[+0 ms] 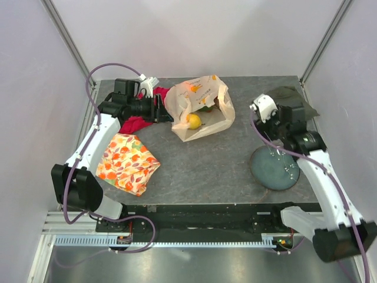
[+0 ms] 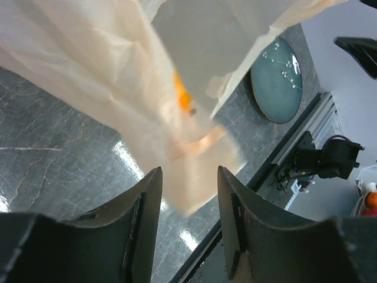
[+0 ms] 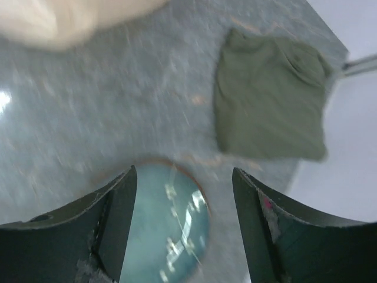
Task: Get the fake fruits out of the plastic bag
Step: Adjust the plastic bag at the center of the board, then move the plate to the center of the board.
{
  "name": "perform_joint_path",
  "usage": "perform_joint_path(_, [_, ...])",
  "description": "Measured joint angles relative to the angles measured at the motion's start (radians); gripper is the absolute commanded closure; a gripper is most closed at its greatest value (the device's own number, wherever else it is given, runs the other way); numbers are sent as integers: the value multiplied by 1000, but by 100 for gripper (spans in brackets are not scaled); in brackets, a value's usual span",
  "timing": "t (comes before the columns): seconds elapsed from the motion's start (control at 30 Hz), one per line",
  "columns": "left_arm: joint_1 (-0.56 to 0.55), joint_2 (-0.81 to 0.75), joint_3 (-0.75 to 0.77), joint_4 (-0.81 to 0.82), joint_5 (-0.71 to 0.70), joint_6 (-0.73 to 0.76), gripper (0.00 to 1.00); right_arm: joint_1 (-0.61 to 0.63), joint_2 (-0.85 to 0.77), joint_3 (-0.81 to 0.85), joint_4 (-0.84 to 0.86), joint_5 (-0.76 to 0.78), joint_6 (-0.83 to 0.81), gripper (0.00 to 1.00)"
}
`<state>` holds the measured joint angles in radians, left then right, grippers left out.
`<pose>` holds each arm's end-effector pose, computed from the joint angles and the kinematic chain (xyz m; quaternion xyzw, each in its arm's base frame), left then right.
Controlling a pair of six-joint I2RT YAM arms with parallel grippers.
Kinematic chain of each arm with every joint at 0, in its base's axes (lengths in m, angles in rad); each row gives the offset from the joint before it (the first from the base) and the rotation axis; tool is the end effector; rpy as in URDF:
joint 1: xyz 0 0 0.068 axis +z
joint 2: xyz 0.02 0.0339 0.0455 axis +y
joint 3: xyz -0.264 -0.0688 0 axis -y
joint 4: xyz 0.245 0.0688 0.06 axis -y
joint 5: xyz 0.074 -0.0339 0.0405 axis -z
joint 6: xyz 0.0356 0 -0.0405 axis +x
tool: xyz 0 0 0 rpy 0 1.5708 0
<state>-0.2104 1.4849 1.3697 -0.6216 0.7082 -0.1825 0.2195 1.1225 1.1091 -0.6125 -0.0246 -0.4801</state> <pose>0.3105 -0.0900 0.3401 0.1524 0.8555 -0.3851 0.3107 0.2342 0.0531 0.3439 -0.3104 0.8346 -0.0483 0.4526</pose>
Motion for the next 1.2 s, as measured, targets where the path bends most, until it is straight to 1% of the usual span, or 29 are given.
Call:
perform_joint_path(0.03, [-2,0,2,-2,0,0,54,-21,-61,-16,-57,-10,-61,28])
perform_joint_path(0.07, [-2,1,7,-3,0,0,56,-32,-100,-29,-104,-16,-102,31])
perform_joint_path(0.1, [-2,3,13,-3,0,0,61,-34,-121,-41,-133,-20,-130,35])
perform_joint_path(0.13, [-2,5,24,-4,0,0,64,-34,-142,-60,-158,-24,-161,40])
perform_joint_path(0.17, [-2,8,35,-4,0,0,66,-33,-144,-82,-177,-24,-186,53])
perform_joint_path(0.23, [-2,17,69,-4,0,1,70,-32,-95,-142,-190,-19,-218,62])
perform_joint_path(0.27, [-2,23,88,-3,0,1,71,-33,-63,-167,-189,-15,-226,70])
perform_joint_path(0.3, [-2,27,105,1,0,1,74,-33,2,-206,-179,-2,-232,72])
perform_joint_path(0.33, [-2,30,117,4,0,1,75,-33,53,-233,-166,6,-243,77])
perform_joint_path(0.43, [-2,33,137,6,2,0,77,-33,217,-313,-131,39,-268,83])
perform_joint_path(0.53, [-2,33,137,8,3,1,77,-34,345,-317,-107,56,-290,85])
perform_joint_path(0.7, [-2,31,137,7,3,5,77,-11,434,-239,-159,68,-316,86])
perform_joint_path(0.83, [-2,21,137,6,2,18,77,48,484,-202,-206,113,-352,86])
perform_joint_path(0.97, [-2,-1,136,3,0,33,76,134,529,-148,-239,89,-356,85])
perform_joint_path(1.03, [-2,-15,135,1,-6,44,73,184,558,-105,-251,45,-354,85])
perform_joint_path(1.13, [-2,-37,135,-6,-34,56,61,268,603,-36,-257,-43,-347,84])
perform_joint_path(1.17, [-1,-42,135,-8,-45,58,53,293,615,-19,-256,-68,-346,84])
perform_joint_path(1.2, [0,-47,135,-12,-56,61,50,325,628,0,-254,-93,-345,83])
